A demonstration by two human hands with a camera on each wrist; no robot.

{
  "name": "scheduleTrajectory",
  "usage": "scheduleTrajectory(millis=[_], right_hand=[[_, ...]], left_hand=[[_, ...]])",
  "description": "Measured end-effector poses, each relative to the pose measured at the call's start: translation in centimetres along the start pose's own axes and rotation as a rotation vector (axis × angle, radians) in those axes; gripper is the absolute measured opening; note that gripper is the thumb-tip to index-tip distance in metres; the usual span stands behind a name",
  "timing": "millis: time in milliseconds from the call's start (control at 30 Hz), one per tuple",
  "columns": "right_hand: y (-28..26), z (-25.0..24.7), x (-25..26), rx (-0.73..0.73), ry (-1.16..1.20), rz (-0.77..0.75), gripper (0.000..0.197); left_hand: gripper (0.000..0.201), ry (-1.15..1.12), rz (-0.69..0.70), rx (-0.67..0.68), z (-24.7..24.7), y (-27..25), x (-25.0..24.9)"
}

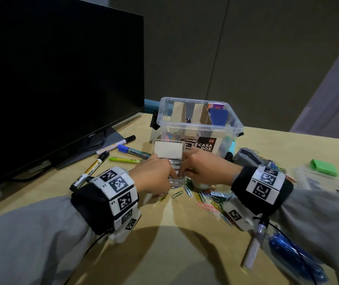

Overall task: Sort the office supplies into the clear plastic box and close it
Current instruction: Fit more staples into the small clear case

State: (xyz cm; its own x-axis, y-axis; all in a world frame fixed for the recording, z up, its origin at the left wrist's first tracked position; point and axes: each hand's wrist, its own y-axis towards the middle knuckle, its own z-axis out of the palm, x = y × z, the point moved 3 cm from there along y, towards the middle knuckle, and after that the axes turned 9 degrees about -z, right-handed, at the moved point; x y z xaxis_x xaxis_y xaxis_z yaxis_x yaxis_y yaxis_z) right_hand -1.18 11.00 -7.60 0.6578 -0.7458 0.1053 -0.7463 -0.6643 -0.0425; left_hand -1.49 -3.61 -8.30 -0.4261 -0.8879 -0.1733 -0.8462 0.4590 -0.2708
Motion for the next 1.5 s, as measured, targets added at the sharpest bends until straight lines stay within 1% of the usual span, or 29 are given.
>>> scheduleTrajectory(millis=[67,200,233,333,400,467,633,767,833,933,1033,1133,1267,1400,1500], right_hand=[[-0.3,-0.4,-0.3,-0.05,0.0,0.007,0.02],[-1.1,-0.9,-0.5,-0.09,0.015,0.01,0.023],[-1.3,-0.9,-0.4,-0.078,0.02,0.005,0.024],[-1.5,-0.6,0.1,-0.008,0.025,-0.018,0.031],[-1.4,-0.2,0.3,0.036,0.014,-0.02,0.036],[-1.5,-0.2,0.2,0.035,0.029,-0.011,0.036],[-2.7,-1.7,-0.9,-0.04,-0.008,0.092,0.032],[-4.6,-2.7,-2.2,-0.039,-0.067,0.212,0.018],[-5.5,-2.5,-2.7,0.048,-0.09,0.293,0.013],[-6.6,-1.5,-3.0,0.254,-0.051,0.353,0.01],[-6.8,-0.6,-2.8,0.379,0.015,0.348,0.023],[-6.4,-0.3,-2.5,0.41,0.021,0.327,0.027],[-5.9,0.0,-2.3,0.461,-0.005,0.328,0.032],[-5.4,0.1,-2.0,0.465,-0.053,0.297,0.029],[-5.1,0.2,-1.8,0.469,-0.092,0.285,0.028]], left_hand=[[0.04,-0.01,-0.002,-0.011,0.0,0.1,0.1],[0.032,-0.068,-0.025,-0.125,-0.6,0.2,0.4],[0.029,-0.063,-0.032,-0.134,-0.7,0.2,0.5],[0.022,-0.051,-0.037,-0.106,-0.5,0.1,0.5],[0.022,-0.049,-0.033,-0.099,-0.5,0.1,0.4],[0.023,-0.057,-0.026,-0.107,-0.6,0.1,0.3],[0.023,-0.063,0.013,-0.138,-1.3,0.5,-0.2],[0.018,-0.111,0.043,-0.224,-2.0,0.8,-1.1],[0.014,-0.166,0.047,-0.276,-2.5,1.0,-1.6],[0.009,-0.187,0.043,-0.368,-3.0,1.4,-2.2],[0.007,-0.207,0.041,-0.379,-3.1,1.6,-2.6],[0.005,-0.227,0.05,-0.377,-2.8,1.5,-3.1],[0.011,-0.272,0.042,-0.382,-2.5,1.4,-3.4],[0.009,-0.31,0.034,-0.395,-2.5,1.2,-3.3],[0.009,-0.321,-0.009,-0.433,-2.8,1.2,-2.7]])
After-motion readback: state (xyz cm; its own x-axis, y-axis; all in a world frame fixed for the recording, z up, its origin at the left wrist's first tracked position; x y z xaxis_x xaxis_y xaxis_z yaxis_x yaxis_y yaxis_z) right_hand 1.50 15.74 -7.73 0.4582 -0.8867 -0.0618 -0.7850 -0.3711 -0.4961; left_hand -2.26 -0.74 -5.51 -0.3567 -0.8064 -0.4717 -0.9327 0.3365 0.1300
